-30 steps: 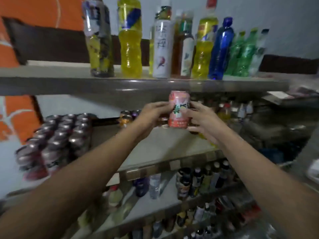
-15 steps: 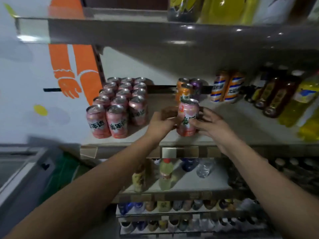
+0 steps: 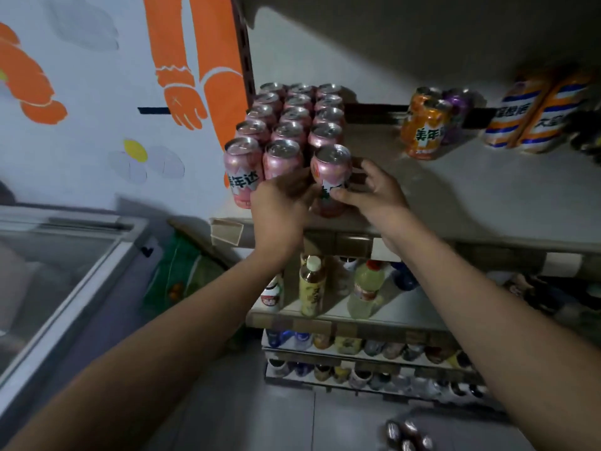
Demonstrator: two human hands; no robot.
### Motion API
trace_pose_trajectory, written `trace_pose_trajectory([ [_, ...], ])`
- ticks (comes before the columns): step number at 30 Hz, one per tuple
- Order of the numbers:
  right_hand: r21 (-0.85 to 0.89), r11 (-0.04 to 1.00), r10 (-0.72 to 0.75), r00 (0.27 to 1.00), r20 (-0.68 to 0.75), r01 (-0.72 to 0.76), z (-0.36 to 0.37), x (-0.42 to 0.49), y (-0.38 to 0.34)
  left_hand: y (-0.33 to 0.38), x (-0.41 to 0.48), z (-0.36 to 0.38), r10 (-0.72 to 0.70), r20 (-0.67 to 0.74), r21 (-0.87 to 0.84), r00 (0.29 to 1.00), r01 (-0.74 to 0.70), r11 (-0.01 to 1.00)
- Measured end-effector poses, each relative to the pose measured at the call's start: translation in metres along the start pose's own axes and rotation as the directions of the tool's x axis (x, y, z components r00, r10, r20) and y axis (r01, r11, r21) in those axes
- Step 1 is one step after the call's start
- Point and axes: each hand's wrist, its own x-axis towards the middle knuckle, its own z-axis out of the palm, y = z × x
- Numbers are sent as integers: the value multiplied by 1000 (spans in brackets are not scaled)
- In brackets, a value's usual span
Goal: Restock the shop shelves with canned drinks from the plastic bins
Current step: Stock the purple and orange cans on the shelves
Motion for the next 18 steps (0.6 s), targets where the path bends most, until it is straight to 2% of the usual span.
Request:
trace_pose_trajectory([
  [5, -17, 1000, 25, 999, -44, -26, 10, 3, -1, 0, 0, -7, 70, -67, 101, 995, -63, 993],
  [9, -6, 1000, 27, 997, -67, -28, 17, 3, -2, 3, -1, -12, 89, -63, 150, 994, -78, 986],
  [14, -23, 999, 37, 994, -100, -40, 20, -2, -5, 6, -10, -15, 47, -52, 91, 998, -43, 995],
  [18, 12, 1000, 6, 993, -121, -5, 1, -25, -17, 13, -29, -7, 6, 4, -54, 1000, -6, 999],
])
